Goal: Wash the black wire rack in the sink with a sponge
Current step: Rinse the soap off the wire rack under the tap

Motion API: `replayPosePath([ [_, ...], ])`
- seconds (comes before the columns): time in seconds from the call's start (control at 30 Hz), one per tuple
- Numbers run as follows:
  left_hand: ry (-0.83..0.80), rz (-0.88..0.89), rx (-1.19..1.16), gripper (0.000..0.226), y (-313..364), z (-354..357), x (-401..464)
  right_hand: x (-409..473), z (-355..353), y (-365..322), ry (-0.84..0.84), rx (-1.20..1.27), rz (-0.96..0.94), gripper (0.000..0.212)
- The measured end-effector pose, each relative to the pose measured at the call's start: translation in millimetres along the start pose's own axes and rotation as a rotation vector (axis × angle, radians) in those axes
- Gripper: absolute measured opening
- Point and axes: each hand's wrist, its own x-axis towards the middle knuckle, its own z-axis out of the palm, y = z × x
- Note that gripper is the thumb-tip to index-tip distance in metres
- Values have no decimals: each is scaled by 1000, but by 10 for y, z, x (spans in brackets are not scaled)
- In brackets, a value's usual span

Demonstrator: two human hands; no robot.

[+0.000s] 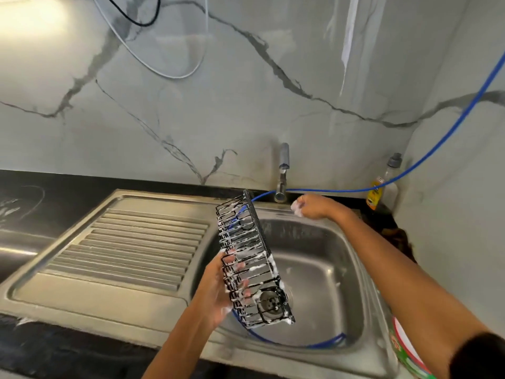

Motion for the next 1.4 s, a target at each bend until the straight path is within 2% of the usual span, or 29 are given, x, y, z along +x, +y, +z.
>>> replayPosePath([
  [0.07,25,-16,17,27,42,9,59,182,-15,-28,23,48,31,27],
  [0.17,24,-31,52,30,91,0,149,444,13,-15,82,147,110,53],
  [0.3,5,-35,129,29,184,55,186,767,155,-7,129,248,175,56],
  [0.4,-11,-24,149,59,248,43,232,1050,369,-55,164,342,171,66],
  [0.47,-25,-23,143,64,264,-7,274,1221,581,-56,226,334,157,75],
  [0.53,-6,-39,113,56,277,-49,341,1374,766,30,283,189,120,79],
  [0.7,16,-27,165,39,280,-125,463,1562,983,321,334,-353,-84,82],
  [0.77,35,0,221,47,273,-91,541,1589,1013,305,290,-459,-92,87],
  [0.83,69,41,281,41,273,-45,604,1609,1022,257,261,-472,-68,83],
  [0.97,86,8,348,25,246,-29,586,1587,825,128,70,-276,-40,54],
  [1.03,103,-18,341,32,227,-59,549,1471,622,-6,9,-145,-23,44],
  [1.13,86,-56,329,49,247,20,503,1296,276,-149,59,75,100,37],
  [1.27,66,-91,348,35,239,156,505,1070,-24,-277,62,621,150,18],
  [1.4,59,-111,360,38,254,322,544,828,-149,-350,97,632,76,20],
])
